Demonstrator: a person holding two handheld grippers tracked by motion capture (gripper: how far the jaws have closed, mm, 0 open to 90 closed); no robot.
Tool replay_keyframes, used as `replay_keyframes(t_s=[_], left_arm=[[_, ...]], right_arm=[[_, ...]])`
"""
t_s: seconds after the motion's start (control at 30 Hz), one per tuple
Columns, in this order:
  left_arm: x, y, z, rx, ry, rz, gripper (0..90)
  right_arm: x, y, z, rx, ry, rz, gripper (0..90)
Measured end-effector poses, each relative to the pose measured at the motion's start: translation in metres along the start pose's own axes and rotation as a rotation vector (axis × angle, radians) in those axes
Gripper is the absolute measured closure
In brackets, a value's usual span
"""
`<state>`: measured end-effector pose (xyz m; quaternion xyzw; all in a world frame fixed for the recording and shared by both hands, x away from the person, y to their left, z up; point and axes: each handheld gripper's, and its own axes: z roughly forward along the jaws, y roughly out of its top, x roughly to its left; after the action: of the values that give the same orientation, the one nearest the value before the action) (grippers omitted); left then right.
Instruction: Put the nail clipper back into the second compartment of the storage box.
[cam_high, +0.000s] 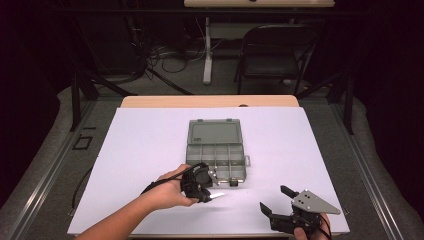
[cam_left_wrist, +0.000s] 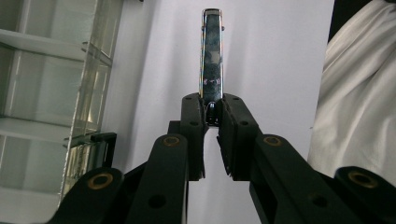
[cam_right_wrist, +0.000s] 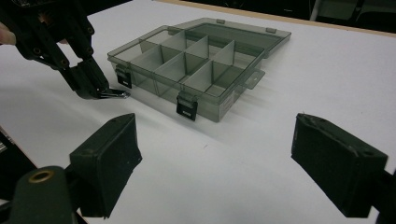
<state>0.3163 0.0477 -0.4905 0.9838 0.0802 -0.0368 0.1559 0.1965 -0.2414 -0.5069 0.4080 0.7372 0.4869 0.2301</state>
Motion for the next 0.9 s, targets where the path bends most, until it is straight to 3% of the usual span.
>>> replay_keyframes(t_s=[0.37, 0.9], left_arm=[[0.013, -0.001, -0.019, -0.041, 0.041, -0.065, 80.1], [0.031, -0.002, -0.054, -0.193, 0.108, -0.179, 80.1]], right_arm=[[0.001, 0.000, 0.001, -0.006, 0.000, 0.002, 14.6], [0.000, 0.000, 0.001, 0.000, 0.001, 0.004, 14.6]])
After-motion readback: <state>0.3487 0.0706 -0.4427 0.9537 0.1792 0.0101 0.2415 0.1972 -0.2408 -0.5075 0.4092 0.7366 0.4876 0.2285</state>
